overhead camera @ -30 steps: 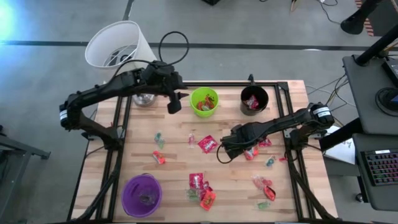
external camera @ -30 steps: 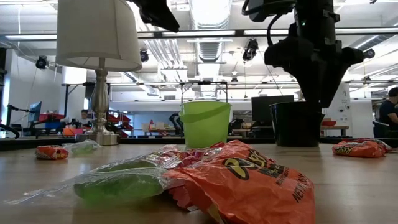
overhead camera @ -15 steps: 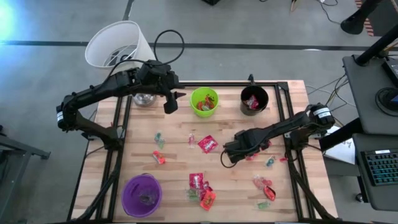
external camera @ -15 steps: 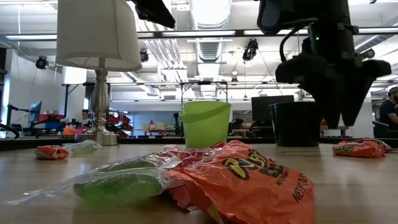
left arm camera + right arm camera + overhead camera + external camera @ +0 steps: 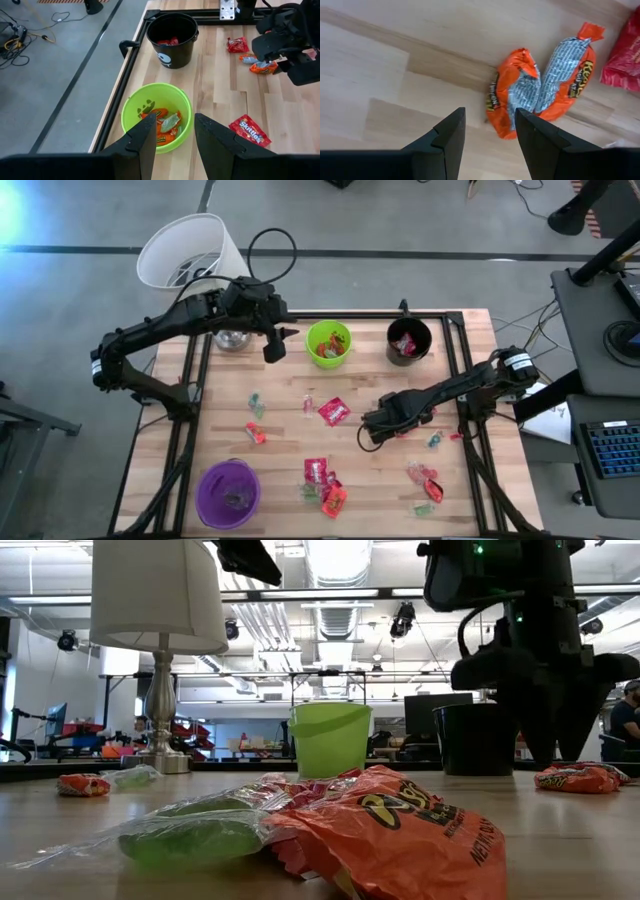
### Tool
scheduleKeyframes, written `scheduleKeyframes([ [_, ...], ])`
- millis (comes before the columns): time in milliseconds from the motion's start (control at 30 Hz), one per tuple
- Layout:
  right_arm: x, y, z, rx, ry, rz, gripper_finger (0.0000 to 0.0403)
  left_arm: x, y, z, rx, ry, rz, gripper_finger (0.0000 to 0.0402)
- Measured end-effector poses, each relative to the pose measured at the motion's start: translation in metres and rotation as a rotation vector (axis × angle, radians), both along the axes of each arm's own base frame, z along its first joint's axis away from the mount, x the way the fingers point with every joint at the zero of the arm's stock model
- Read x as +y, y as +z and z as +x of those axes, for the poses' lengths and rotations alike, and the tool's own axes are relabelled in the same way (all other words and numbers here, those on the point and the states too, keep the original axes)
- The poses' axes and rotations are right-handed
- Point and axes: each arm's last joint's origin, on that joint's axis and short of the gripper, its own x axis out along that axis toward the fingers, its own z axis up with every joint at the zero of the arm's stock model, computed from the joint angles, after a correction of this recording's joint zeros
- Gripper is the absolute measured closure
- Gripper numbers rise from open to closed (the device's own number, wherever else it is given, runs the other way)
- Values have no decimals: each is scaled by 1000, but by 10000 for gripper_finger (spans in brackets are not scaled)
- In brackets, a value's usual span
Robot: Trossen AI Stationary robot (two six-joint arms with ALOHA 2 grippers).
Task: Sort candy
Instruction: Put the orange chocolate into the green bucket
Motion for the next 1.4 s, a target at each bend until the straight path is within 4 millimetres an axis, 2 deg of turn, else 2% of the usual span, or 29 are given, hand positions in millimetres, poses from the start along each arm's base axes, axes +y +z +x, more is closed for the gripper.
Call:
scheduleKeyframes([
  [233,-2,-9,-7,30,-13,-8,238,0,0,0,3,2,-5,285],
  [433,-1,-19,-5,-45,-14,8,239,0,0,0,4,3,-5,285],
  [600,-2,-29,-8,-17,-29,1,240,0,0,0,4,2,-6,285],
  [733,-2,-33,-6,-3,-29,2,266,0,-1,0,5,2,-6,285],
  [1033,-1,-28,0,-25,-20,3,375,0,-1,-1,8,2,-7,285],
  [1167,1,-21,7,-53,7,5,385,0,-1,-1,15,2,-10,285],
  [1400,-1,4,32,-182,32,-49,381,-2,8,-9,72,29,27,285],
])
